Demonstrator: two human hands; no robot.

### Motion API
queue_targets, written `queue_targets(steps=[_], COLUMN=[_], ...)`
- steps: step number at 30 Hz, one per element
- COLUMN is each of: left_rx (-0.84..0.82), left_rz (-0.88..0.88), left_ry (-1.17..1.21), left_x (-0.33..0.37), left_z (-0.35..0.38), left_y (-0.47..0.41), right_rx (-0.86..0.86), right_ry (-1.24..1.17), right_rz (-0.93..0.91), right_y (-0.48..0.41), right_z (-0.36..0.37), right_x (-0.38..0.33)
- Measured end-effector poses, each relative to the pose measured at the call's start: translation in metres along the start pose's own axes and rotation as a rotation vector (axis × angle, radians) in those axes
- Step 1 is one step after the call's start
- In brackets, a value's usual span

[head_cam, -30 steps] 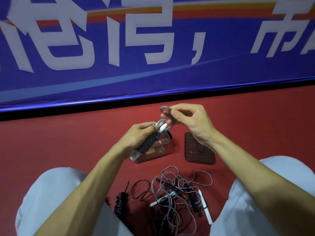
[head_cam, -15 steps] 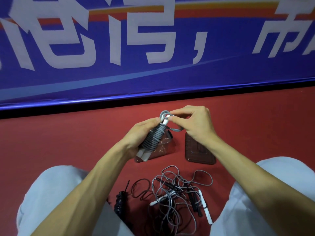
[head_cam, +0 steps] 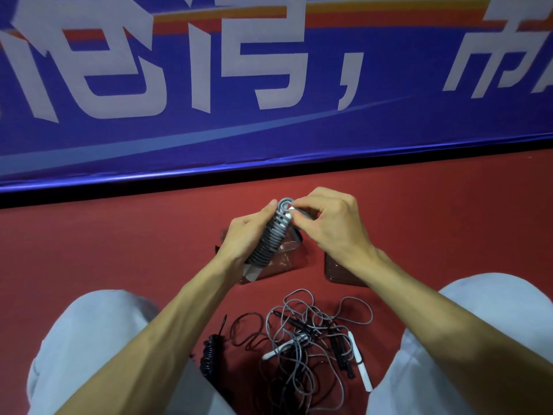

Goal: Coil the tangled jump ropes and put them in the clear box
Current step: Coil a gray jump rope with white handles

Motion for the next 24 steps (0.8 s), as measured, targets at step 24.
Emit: queue_targets(steps=[24], left_rx=[-0.193], left_rz=[-0.114], left_ry=[0.216], left_x=[-0.007], left_z=[0.010], left_y=[0.003], right_rx=[0.027], right_ry=[0.077], right_rz=[-0.025], right_y=[0.003], right_z=[0.002], right_x=[-0.005])
Point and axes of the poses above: each hand's wrist, its own y-axis away from the middle knuckle, its own z-axis out of the palm, x = y × z, the point moved 4 cm from there along -y, towards the middle knuckle, and after that the axes turned 3 degrees about -y, right-handed, at the moved point
